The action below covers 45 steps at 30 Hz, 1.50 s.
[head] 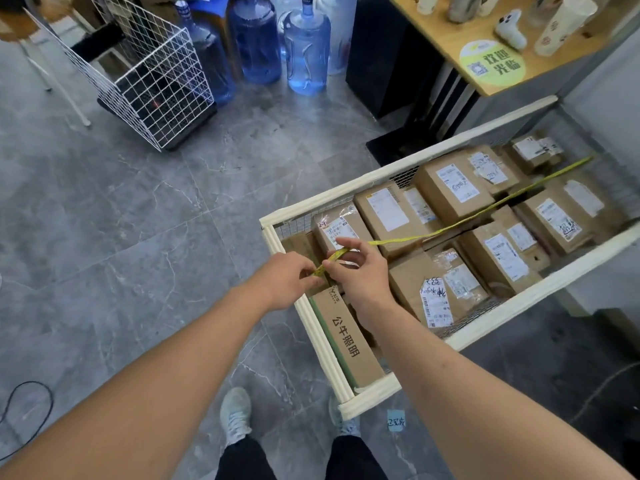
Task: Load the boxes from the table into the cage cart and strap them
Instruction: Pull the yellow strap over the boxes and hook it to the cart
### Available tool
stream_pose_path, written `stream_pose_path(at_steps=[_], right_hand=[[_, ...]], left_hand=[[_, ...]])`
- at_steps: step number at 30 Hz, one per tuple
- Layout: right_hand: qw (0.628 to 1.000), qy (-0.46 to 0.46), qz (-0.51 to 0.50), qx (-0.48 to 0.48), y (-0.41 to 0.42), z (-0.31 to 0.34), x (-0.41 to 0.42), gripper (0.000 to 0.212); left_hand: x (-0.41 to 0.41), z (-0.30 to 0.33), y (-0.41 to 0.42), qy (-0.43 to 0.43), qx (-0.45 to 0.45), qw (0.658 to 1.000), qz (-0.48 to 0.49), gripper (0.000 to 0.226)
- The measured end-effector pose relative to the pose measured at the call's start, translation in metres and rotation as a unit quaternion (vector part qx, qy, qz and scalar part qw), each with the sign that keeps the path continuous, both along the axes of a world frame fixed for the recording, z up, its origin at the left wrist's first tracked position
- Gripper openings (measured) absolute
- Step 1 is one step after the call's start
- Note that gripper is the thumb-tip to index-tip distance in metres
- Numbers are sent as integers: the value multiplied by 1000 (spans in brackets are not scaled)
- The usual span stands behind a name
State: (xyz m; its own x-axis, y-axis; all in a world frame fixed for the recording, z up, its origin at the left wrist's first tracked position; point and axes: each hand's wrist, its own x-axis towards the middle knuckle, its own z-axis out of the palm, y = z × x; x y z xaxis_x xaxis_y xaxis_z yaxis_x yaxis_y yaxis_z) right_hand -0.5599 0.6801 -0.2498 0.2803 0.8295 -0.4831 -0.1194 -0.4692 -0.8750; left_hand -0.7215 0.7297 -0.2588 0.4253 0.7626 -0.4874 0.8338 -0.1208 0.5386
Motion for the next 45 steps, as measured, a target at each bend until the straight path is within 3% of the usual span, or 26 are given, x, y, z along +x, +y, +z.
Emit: stream_pose_path(at_steps=[13, 19, 28, 36, 45], right_hand=[[985, -67, -156, 9, -3, -74, -49, 38], [987, -62, -145, -8, -14, -123, -41, 38], [994, -40, -96, -46, -17, -197, 6, 34], [993, 22, -84, -76, -15, -242, 20, 27], [995, 43, -38, -76, -14, -269, 10, 27]], left_hand=[[-27, -80, 23, -65, 62, 994, -58, 17], [-19, -126, 11, -55, 70, 994, -60, 17], [5, -179, -16, 22, 180, 981, -73, 12], [13, -197, -9, 91, 237, 966, -55, 17], [15, -207, -7, 92, 266, 959, -29, 32]])
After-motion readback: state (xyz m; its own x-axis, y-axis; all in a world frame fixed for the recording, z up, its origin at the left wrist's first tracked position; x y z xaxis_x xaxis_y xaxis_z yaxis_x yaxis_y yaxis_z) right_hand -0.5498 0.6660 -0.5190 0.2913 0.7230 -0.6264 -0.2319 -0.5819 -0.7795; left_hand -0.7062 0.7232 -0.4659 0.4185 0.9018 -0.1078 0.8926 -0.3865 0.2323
